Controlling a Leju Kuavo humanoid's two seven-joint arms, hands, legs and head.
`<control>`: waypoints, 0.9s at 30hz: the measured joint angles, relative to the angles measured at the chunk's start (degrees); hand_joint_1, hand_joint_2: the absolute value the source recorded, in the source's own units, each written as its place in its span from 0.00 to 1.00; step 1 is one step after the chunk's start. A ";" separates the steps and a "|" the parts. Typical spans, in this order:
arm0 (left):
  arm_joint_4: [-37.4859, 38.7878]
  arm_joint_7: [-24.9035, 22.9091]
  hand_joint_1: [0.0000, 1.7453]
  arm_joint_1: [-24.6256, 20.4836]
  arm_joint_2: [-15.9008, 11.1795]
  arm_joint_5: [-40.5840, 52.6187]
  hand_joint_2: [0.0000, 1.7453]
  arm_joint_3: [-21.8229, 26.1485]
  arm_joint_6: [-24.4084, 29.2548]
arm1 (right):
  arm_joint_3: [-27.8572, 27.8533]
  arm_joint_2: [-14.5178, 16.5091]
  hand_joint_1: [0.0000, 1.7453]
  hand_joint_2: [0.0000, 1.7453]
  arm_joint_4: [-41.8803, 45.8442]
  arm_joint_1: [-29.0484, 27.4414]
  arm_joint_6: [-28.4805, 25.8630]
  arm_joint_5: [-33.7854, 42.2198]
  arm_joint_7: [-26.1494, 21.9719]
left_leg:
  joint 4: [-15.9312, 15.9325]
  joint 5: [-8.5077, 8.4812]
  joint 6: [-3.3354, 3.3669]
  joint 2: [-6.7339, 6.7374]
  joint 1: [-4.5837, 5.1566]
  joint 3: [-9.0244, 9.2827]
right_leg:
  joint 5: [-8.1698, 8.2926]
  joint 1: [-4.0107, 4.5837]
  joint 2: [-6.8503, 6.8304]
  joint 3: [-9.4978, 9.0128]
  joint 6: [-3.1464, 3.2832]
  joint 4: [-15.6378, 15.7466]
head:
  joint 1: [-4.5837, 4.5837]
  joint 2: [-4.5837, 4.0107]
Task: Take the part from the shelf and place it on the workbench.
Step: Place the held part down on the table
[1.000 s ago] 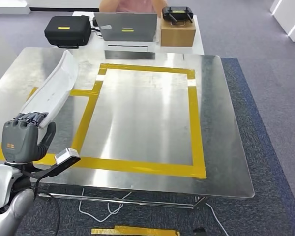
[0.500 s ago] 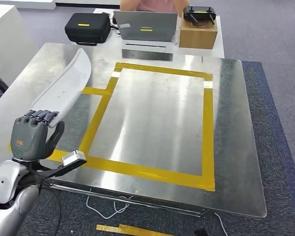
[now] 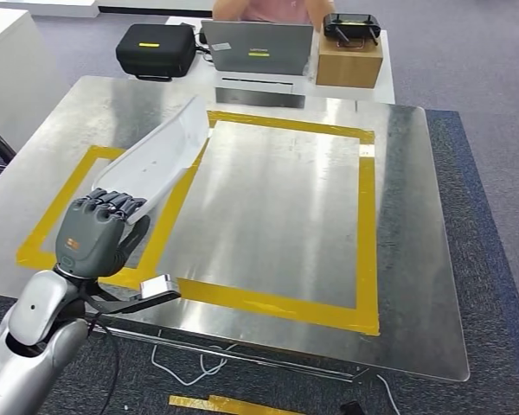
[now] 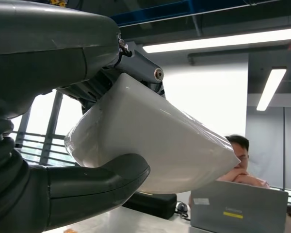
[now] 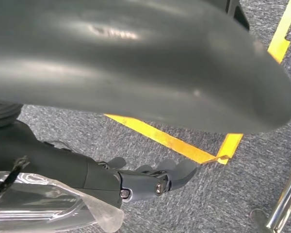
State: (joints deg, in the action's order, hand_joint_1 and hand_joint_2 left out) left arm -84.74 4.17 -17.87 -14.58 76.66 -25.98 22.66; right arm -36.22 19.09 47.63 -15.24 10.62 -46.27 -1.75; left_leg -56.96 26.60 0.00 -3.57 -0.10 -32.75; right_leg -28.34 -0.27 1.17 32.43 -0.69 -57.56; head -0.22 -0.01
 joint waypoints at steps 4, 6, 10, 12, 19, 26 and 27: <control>1.25 -0.04 1.00 -1.34 0.40 0.16 1.00 -1.40 -0.96 | -0.10 -0.36 0.00 0.00 -1.57 0.89 -1.31 0.49 -1.17 | -0.02 -0.01 0.01 0.00 0.12 0.00 | 0.05 -0.14 0.00 -0.02 -0.07 0.05 | 0.01 -0.01; 2.36 -0.25 1.00 -2.05 0.81 0.50 1.00 -2.19 -2.03 | -0.14 -0.61 0.00 0.00 -2.75 1.59 -2.07 1.00 -1.82 | -0.02 -0.01 0.02 0.00 0.17 0.01 | 0.07 -0.21 0.00 -0.02 -0.10 0.06 | 0.01 -0.01; 5.47 -1.21 1.00 -3.32 1.89 1.41 1.00 -3.88 -4.20 | -0.21 -0.85 0.00 0.00 -4.30 2.38 -2.63 2.41 -2.48 | -0.04 -0.02 0.03 0.00 0.26 0.01 | 0.08 -0.28 0.00 -0.02 -0.13 0.06 | 0.00 0.00; 7.23 -1.64 1.00 -3.75 2.48 1.78 1.00 -4.64 -4.85 | -0.23 -0.86 0.00 0.00 -4.66 2.48 -2.70 3.03 -2.55 | -0.04 -0.01 0.03 0.01 0.27 0.01 | 0.08 -0.30 0.01 -0.02 -0.13 0.06 | -0.01 0.00; 10.68 -2.07 1.00 -4.44 3.57 2.05 1.00 -6.27 -5.10 | -0.42 -0.86 0.00 0.00 -5.10 2.50 -2.78 3.49 -2.56 | -0.04 0.00 0.05 0.01 0.28 0.00 | 0.08 -0.30 0.02 0.00 -0.13 0.06 | 0.00 0.00; 12.66 -2.99 1.00 -5.04 4.04 2.73 1.00 -7.25 -5.73 | -0.48 -0.86 0.00 0.00 -5.10 2.49 -2.80 4.20 -2.00 | -0.04 0.00 0.05 0.01 0.28 0.00 | 0.07 -0.29 0.02 0.01 -0.13 0.06 | 0.00 -0.01; 13.26 -3.33 1.00 -5.22 4.16 2.90 1.00 -7.29 -5.89 | -0.49 -0.86 0.00 0.00 -5.10 2.48 -2.86 4.45 -1.70 | -0.04 0.00 0.05 0.01 0.28 0.00 | 0.08 -0.29 0.02 0.01 -0.13 0.06 | 0.00 -0.01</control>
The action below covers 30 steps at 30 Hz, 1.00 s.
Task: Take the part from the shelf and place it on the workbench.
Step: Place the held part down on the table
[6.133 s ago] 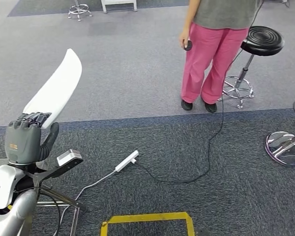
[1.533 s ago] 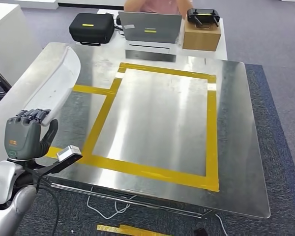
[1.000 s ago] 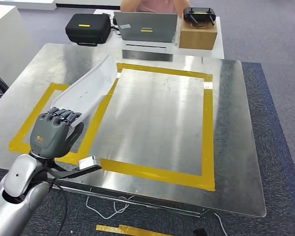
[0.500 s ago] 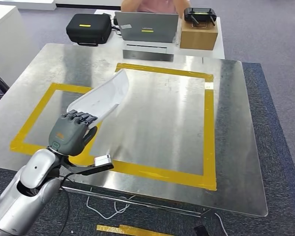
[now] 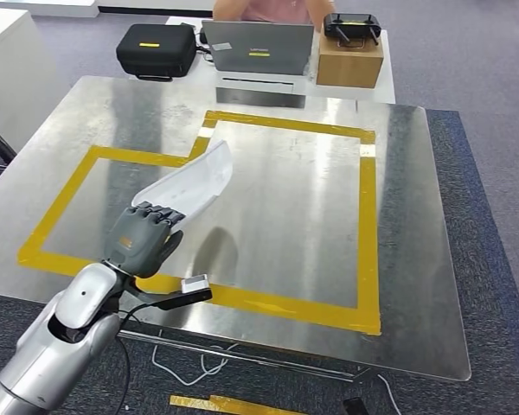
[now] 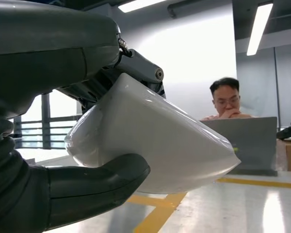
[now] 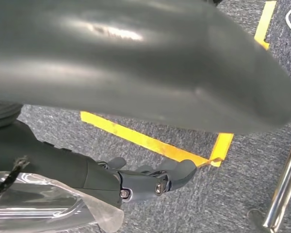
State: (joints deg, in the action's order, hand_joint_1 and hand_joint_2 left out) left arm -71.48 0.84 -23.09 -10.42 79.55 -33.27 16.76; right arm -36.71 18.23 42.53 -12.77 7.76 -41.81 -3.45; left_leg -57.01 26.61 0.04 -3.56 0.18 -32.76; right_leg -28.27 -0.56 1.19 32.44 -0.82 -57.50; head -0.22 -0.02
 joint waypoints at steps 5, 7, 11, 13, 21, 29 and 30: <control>3.79 -2.32 1.00 -0.98 0.54 0.57 1.00 0.21 -0.84 | -0.24 0.02 0.00 0.00 0.16 -0.18 -0.14 0.91 1.74 | 0.00 0.00 0.00 0.00 0.00 0.00 | 0.00 0.00 0.00 -0.01 0.00 0.00 | 0.00 -0.01; 5.68 -3.60 1.00 -1.36 0.66 1.22 1.00 0.55 -1.26 | -0.37 0.03 0.00 0.00 0.29 -0.29 -0.13 1.38 2.06 | 0.00 0.00 0.00 0.00 0.00 0.00 | 0.00 0.00 0.01 -0.01 0.00 0.00 | 0.00 -0.01; 9.14 -6.15 1.00 -1.68 0.55 2.94 1.00 1.96 -1.38 | -0.56 0.11 0.00 0.00 1.21 -0.81 -0.06 2.57 2.40 | 0.00 0.00 0.00 0.01 0.00 0.00 | 0.00 0.00 0.01 0.00 0.00 0.00 | -0.01 -0.01; 10.42 -6.50 1.00 -1.76 0.38 3.25 1.00 2.67 -1.34 | -0.62 0.21 0.00 0.00 1.78 -1.15 -0.02 2.75 2.55 | 0.00 0.00 0.00 0.01 0.00 0.00 | 0.00 0.00 0.01 0.01 0.00 0.00 | -0.02 -0.01; 12.92 -7.54 1.00 -1.97 -0.15 3.93 1.00 4.04 -1.35 | -0.76 0.45 0.00 0.00 3.04 -1.73 0.42 3.47 2.60 | 0.00 0.00 0.00 0.01 0.00 -0.02 | -0.01 0.00 0.01 0.00 0.00 0.00 | 0.00 -0.01; 13.57 -9.10 1.00 -2.00 -1.55 4.13 1.00 5.79 -1.51 | -0.69 0.52 0.00 0.00 3.66 -2.19 0.49 4.47 2.86 | 0.00 0.00 0.00 0.07 0.00 -0.02 | 0.00 0.00 0.09 0.00 0.00 0.00 | -0.01 -0.01; 13.68 -9.42 1.00 -1.82 -2.08 4.38 1.00 6.90 -1.73 | -0.48 0.58 0.00 0.00 4.05 -2.45 0.33 5.28 3.29 | 0.00 0.00 0.00 0.07 0.00 -0.01 | 0.00 0.01 0.08 0.00 0.01 0.00 | -0.01 0.00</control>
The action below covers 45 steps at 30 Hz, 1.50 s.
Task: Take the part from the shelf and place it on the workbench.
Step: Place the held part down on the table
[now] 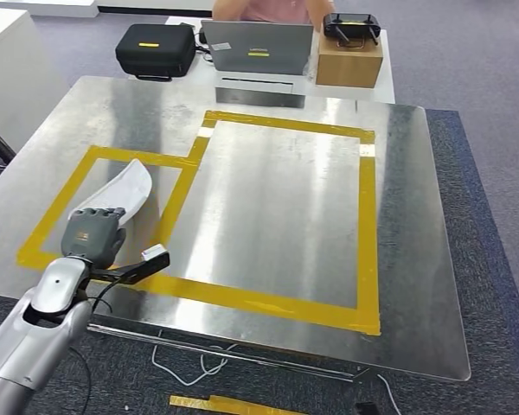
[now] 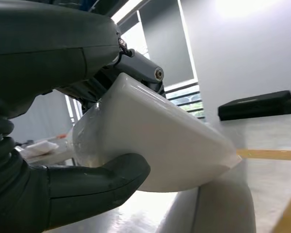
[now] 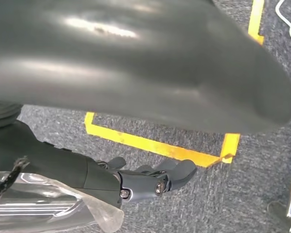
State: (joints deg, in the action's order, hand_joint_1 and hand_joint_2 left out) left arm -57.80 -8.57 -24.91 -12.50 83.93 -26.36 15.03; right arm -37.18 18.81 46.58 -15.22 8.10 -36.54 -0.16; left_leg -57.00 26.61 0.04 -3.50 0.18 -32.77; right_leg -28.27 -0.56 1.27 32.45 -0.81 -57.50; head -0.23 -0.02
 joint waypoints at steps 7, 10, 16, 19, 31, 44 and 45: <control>-1.86 -2.07 1.00 3.25 -2.74 1.73 1.00 6.28 -1.90 | 2.89 0.53 0.00 0.00 3.65 -2.32 -0.96 4.73 2.42 | 0.01 0.01 -0.01 0.00 -0.01 -0.01 | -0.04 0.02 -0.01 0.01 0.04 -0.01 | 0.00 0.00; -3.54 -2.57 1.00 4.31 -3.12 2.39 1.00 7.02 -3.09 | 3.71 0.61 0.00 0.00 4.47 -2.67 -0.85 5.04 2.52 | 0.01 0.02 0.00 0.00 0.00 -0.01 | -0.04 0.00 -0.01 0.01 0.04 0.00 | 0.00 0.00; -5.57 -2.88 1.00 5.36 -3.51 2.85 1.00 7.71 -4.02 | 4.35 0.86 0.00 0.00 5.20 -2.96 -0.67 5.14 2.54 | 0.01 0.02 0.00 0.00 0.00 -0.01 | -0.03 -0.01 -0.02 0.00 0.04 0.00 | 0.01 0.00; -6.08 -2.87 1.00 5.65 -3.65 3.01 1.00 7.77 -4.20 | 4.60 0.86 0.00 0.00 5.38 -3.01 -0.62 5.15 2.55 | 0.01 0.01 0.00 0.00 0.00 -0.01 | -0.03 -0.01 -0.02 0.00 0.04 0.00 | 0.01 0.00; -10.04 1.03 0.00 6.83 -3.67 1.54 0.75 7.62 -2.23 | 4.92 0.86 0.00 0.00 6.02 -3.22 -0.43 5.34 2.66 | 0.01 0.02 0.00 0.00 0.00 -0.02 | -0.03 0.00 -0.01 0.02 0.04 0.00 | 0.01 0.01; -15.94 2.81 0.00 7.82 -3.19 -3.43 0.00 7.23 -4.67 | 5.56 0.89 0.00 0.00 6.05 -3.20 -0.47 5.80 2.21 | 0.01 0.02 0.00 0.00 0.00 -0.01 | -0.03 0.00 -0.02 0.01 0.04 0.00 | 0.00 0.00; -16.12 2.86 0.00 7.84 -3.16 -3.45 0.00 7.21 -4.76 | 5.56 0.89 0.00 0.00 6.05 -3.20 -0.47 5.80 2.21 | 0.01 0.02 0.00 0.00 0.00 -0.01 | -0.03 0.00 -0.02 0.01 0.04 0.00 | 0.00 0.00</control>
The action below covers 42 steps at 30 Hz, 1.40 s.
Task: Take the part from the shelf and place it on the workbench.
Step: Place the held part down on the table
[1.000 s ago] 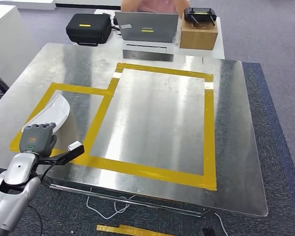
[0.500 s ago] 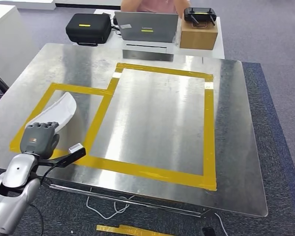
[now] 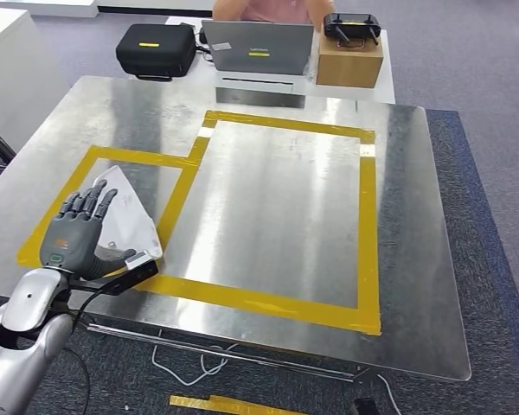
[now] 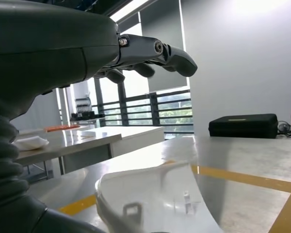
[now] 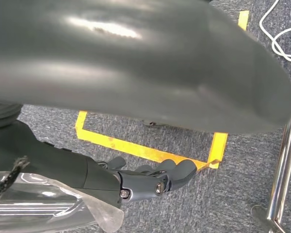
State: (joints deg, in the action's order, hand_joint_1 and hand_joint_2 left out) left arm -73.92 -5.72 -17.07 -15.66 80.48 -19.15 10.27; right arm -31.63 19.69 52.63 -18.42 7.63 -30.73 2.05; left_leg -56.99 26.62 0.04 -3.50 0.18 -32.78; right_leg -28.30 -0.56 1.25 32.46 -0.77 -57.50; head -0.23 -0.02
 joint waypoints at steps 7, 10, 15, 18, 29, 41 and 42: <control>-0.75 0.21 0.00 0.01 0.01 -0.01 0.00 -0.04 -0.15 | -0.02 0.00 0.00 0.00 0.00 0.01 0.01 -0.01 0.00 | 0.00 0.00 0.00 0.00 0.00 0.00 | 0.00 0.00 0.00 0.01 0.00 0.00 | 0.00 0.00; -0.92 0.25 0.00 0.01 0.01 -0.01 0.00 -0.04 -0.15 | -0.02 0.00 0.00 0.00 0.00 0.01 0.02 0.00 0.00 | 0.00 0.01 0.00 0.00 0.00 0.00 | 0.00 0.00 0.00 0.01 0.00 0.00 | 0.00 0.00; -0.99 0.27 0.00 0.01 0.01 -0.01 0.00 -0.04 -0.15 | -0.02 0.00 0.00 0.00 0.00 0.01 0.02 -0.01 0.00 | 0.00 0.01 0.00 0.00 0.00 0.00 | 0.00 0.00 0.00 0.00 0.00 0.00 | 0.00 0.01; -1.08 0.27 0.00 0.01 0.01 -0.01 0.00 -0.04 -0.15 | -0.02 0.00 0.00 0.00 0.00 0.01 0.01 -0.01 0.00 | 0.00 0.01 0.00 0.00 0.00 0.00 | 0.00 0.00 0.00 0.00 0.00 0.00 | 0.00 0.00; -1.19 0.28 0.00 0.01 0.00 -0.01 0.00 -0.04 -0.15 | -0.02 0.00 0.00 0.00 0.00 0.01 0.02 -0.01 0.00 | 0.00 0.01 0.01 0.00 0.00 -0.01 | 0.00 0.00 0.00 0.01 0.00 0.00 | -0.01 0.00; -2.48 0.27 0.00 -0.01 -0.31 -0.89 0.00 -0.01 0.34 | -0.04 0.00 0.00 0.00 0.00 0.01 0.02 -0.22 -0.02 | -0.12 0.08 0.11 0.00 0.08 -0.03 | 0.01 -0.06 0.00 -0.01 -0.04 0.06 | -0.01 0.00; -2.51 0.27 0.00 -0.02 -0.32 -0.94 0.00 -0.01 0.36 | -0.05 0.00 0.00 0.00 0.00 0.01 0.02 -0.22 -0.01 | -0.20 0.13 0.18 0.00 0.11 -0.03 | 0.01 -0.09 -0.01 -0.03 -0.08 0.08 | -0.02 0.00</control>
State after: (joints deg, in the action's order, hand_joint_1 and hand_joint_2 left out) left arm -76.43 -5.44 -17.09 -15.97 79.54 -19.16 10.63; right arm -31.68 19.69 52.63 -18.41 7.65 -30.95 2.04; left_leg -57.19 26.76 0.23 -3.49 0.29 -32.81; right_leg -28.29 -0.65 1.24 32.43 -0.85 -57.42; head -0.25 -0.02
